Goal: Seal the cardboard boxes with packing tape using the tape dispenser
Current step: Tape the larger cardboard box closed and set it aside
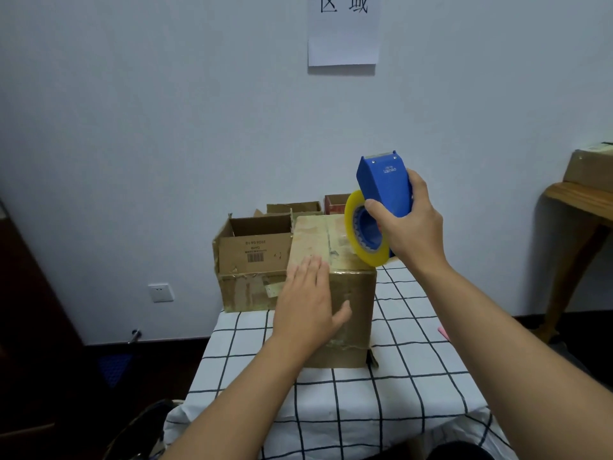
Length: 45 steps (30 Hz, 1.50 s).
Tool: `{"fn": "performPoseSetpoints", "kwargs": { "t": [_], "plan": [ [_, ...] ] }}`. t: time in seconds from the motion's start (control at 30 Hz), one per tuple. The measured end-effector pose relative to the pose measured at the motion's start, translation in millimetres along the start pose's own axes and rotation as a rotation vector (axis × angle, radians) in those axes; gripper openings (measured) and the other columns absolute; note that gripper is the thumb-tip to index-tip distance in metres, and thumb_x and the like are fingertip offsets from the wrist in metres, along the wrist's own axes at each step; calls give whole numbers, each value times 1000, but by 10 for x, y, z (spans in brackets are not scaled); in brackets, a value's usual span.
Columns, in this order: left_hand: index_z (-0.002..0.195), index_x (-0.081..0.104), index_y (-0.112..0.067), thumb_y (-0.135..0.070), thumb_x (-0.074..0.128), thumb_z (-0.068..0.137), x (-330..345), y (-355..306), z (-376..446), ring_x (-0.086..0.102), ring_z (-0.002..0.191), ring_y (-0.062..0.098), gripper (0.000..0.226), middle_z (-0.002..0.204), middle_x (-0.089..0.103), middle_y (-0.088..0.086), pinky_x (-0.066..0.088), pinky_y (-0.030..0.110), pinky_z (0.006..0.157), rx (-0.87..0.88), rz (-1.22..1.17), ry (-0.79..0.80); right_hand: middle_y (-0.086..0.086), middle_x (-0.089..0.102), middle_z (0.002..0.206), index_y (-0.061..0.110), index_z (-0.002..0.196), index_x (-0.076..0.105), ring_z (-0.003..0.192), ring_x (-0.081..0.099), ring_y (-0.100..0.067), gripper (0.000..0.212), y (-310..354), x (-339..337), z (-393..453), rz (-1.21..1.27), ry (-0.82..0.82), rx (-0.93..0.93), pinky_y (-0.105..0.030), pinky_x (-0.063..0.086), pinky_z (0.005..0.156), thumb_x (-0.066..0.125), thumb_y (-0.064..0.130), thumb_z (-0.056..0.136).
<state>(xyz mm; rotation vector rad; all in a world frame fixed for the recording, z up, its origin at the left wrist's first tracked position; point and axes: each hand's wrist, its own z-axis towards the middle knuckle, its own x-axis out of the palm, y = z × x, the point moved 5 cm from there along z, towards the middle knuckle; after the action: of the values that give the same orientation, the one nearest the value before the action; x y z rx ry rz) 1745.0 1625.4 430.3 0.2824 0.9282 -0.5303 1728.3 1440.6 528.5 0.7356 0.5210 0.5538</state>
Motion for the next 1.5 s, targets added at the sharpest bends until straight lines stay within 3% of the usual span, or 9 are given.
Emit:
{"fn": "performPoseSetpoints", "kwargs": {
  "t": [0.1,0.23,0.3,0.53,0.77,0.93,1.13,1.33,1.5],
  "plan": [
    [145,35,-20,-81,32,84,-29,-35,104,39,132,28,86,143,46,9,28,46,111,-53,94,-11,10,56,111,42,136,37,96,58,-23,74,-39,-125,-11,-13,-63,28,-44,55,80,66,62,71],
    [155,6,-26,-94,23,71,127,-136,130,0,149,36,109,162,11,14,-9,72,107,-137,145,113,9,55,109,41,136,37,94,58,-23,74,-168,-281,-71,-61,-66,60,-46,56,79,67,61,71],
    [155,1,-24,-95,25,69,192,-209,122,-9,149,36,114,163,5,12,-8,77,104,-182,115,122,7,55,108,41,136,36,93,57,-24,73,-284,-337,-128,-102,-55,86,-45,56,79,70,59,74],
    [147,26,-21,-86,51,69,199,-261,175,12,144,31,105,156,23,7,13,74,108,-336,1,71,3,54,108,37,139,32,88,55,-22,76,-792,-343,-339,-197,16,190,-34,48,67,72,59,79],
    [137,43,-17,-83,57,64,-147,-76,109,27,135,31,100,143,34,8,21,74,105,-388,-187,-199,-2,52,112,28,145,24,96,55,-27,81,-1250,-337,-553,-210,119,418,-44,52,81,54,70,82],
    [128,48,-14,-81,65,58,-615,229,66,34,128,27,99,134,38,5,34,54,108,-489,-439,-419,-14,56,115,16,134,39,95,56,-31,48,-1402,-240,-709,-261,232,436,-47,52,84,47,41,94],
    [118,47,-19,-82,69,58,-851,764,-86,41,120,21,89,124,40,0,46,48,101,-682,-752,-560,-8,38,112,25,147,26,86,53,-27,61,-1392,48,-1000,-492,486,354,-35,45,67,55,43,95],
    [104,47,-29,-87,66,53,-786,1011,-283,55,104,12,80,118,49,-2,54,35,90,-819,-1080,-609,-9,45,120,25,136,36,102,51,-27,57,-1415,377,-1430,-687,705,265,-37,50,79,65,37,88],
    [112,49,-29,-87,69,49,-656,994,-356,60,105,11,88,119,59,-2,51,23,77,-837,-1328,-597,-11,44,134,24,139,34,119,49,-29,61,-1520,610,-1697,-788,882,197,-40,53,87,67,30,88]
  ]
}}
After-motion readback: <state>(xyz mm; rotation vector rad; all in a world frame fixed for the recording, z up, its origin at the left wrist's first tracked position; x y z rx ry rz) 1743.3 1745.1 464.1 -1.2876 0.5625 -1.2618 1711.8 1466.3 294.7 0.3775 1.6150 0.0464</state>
